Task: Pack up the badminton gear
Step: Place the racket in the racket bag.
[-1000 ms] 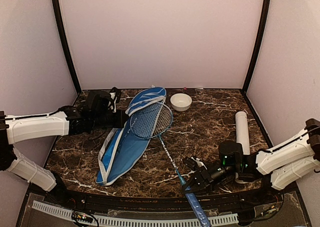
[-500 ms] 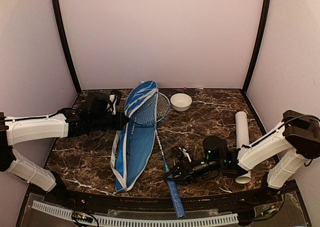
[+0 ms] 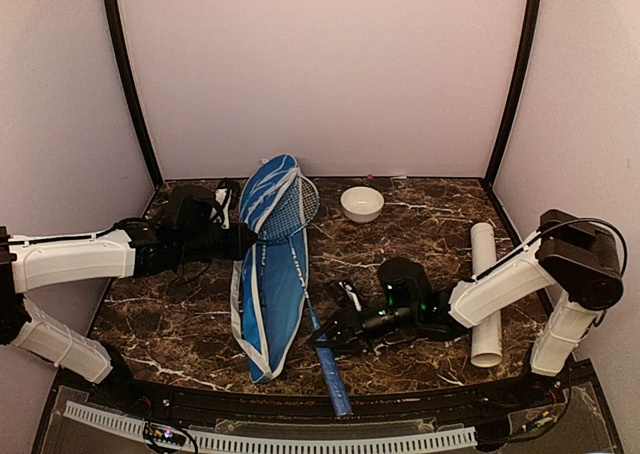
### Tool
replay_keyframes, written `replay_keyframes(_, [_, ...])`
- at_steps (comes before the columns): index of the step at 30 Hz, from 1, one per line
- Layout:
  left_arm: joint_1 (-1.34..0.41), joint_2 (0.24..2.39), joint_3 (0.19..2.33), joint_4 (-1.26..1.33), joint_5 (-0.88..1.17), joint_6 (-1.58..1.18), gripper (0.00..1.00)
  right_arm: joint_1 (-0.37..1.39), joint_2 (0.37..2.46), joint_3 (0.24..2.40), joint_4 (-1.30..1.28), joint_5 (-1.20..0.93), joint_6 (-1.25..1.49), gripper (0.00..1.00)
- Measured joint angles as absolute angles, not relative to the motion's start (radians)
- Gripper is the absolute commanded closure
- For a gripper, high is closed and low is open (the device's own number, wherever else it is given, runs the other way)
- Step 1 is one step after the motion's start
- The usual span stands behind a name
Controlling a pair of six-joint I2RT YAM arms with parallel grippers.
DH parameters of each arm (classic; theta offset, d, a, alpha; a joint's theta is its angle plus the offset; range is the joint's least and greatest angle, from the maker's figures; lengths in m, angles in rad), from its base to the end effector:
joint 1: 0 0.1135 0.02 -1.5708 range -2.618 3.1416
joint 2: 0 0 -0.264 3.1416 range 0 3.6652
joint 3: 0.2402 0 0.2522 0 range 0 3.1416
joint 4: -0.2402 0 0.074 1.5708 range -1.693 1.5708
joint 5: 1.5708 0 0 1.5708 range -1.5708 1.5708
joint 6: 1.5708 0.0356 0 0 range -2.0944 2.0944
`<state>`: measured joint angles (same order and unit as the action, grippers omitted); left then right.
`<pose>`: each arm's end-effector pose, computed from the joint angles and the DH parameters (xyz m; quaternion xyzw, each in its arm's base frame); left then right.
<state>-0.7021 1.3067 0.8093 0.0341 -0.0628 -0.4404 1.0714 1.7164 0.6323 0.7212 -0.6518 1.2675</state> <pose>0.2251 -0.1875 0.2552 0.0946 0.8450 -0.2617 0.4566 0.1350 0.2926 0.1499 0.1046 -0.7938 -0.5982 0.0324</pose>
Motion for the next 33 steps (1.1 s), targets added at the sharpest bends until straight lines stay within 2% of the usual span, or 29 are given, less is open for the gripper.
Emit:
replay_keyframes(11, [-0.699,1.307,0.809,0.044,-0.03,-0.44,1.0,1.061,1.86,0.854,0.528,-0.657,1.157,1.0])
replay_keyframes(25, [-0.702,1.308,0.789,0.057,0.04,-0.443,1.0,1.044,1.897,0.936,0.415,-0.63,1.118,1.0])
replay_keyframes(33, [-0.759,1.308,0.786,0.059,0.059,-0.43,1.0,1.021,1.954,1.032,0.408,-0.605,1.143,1.0])
